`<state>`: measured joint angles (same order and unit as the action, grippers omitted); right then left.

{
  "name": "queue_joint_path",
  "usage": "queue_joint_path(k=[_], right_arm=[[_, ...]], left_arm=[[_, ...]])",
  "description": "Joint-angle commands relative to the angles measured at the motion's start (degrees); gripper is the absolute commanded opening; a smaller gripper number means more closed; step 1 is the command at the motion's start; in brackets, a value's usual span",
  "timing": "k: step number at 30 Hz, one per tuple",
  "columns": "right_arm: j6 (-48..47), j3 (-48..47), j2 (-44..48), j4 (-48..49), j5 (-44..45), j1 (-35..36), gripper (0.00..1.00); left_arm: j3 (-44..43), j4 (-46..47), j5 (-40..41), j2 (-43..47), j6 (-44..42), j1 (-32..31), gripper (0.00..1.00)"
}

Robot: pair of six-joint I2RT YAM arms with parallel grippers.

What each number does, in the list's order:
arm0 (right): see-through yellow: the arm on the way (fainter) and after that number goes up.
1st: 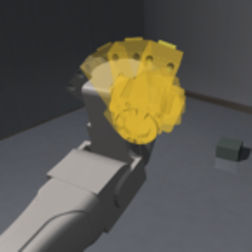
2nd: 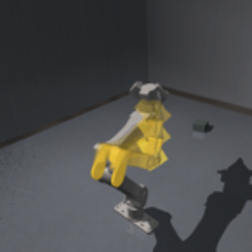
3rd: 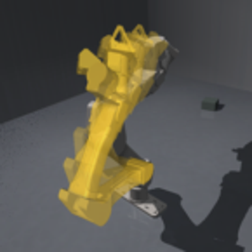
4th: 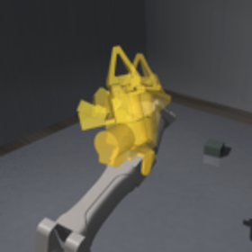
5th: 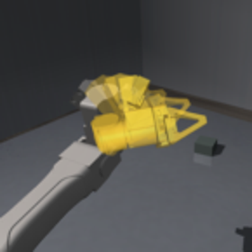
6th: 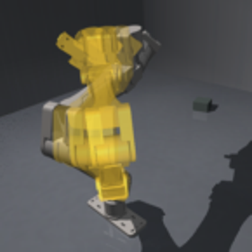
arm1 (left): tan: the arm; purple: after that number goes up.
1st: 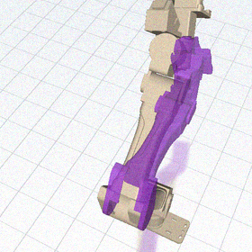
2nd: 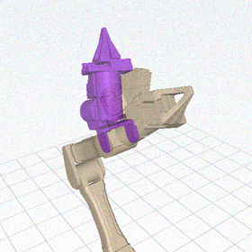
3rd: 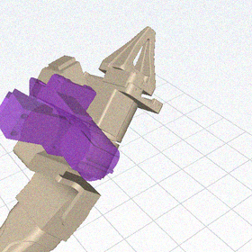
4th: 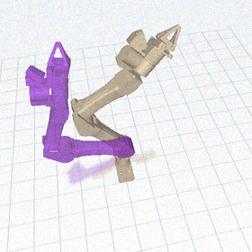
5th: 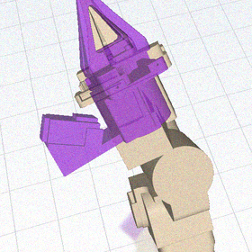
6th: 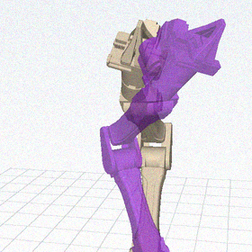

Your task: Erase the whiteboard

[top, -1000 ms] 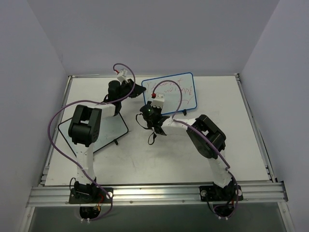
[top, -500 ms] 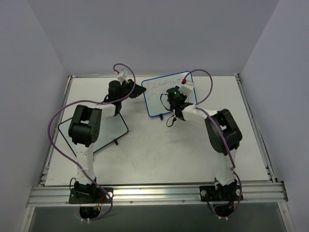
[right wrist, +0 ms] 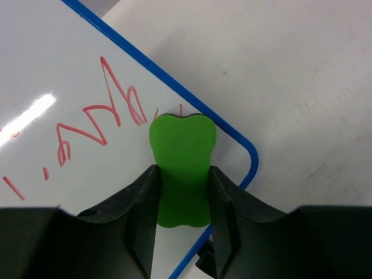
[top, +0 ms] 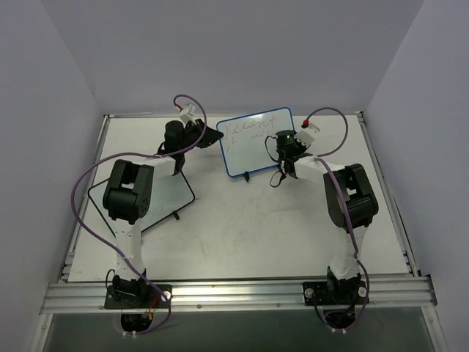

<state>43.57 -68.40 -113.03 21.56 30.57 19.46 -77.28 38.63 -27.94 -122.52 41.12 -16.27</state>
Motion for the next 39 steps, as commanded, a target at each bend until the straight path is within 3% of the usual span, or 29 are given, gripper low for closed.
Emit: queue_joint_path(k=[1,13,19,39], right_arm=[[-0.24,1.61,-2.45,-6.36,-1.83,0.4,0.0],[-0.42,-3.84,-5.96,-6.97,1.24,12.42,0.0],[-0.07,-5.25,-7.73,-7.41,1.34,14.29,0.0],[-0.15,-1.91,-3.51,-11.28,-0.51,0.58,0.0]], left_arm=[[-1.3,-1.72,-1.94,1.76,-2.72,-0.87,0.05],[-0.95,-1.72,-1.85,1.85,-2.8,-0.87,0.04],[-0.6,-1.54,-1.85,1.85,-2.89,-0.87,0.04],[0.11,-0.58,-2.03,1.14,-2.1,-0.69,0.04]])
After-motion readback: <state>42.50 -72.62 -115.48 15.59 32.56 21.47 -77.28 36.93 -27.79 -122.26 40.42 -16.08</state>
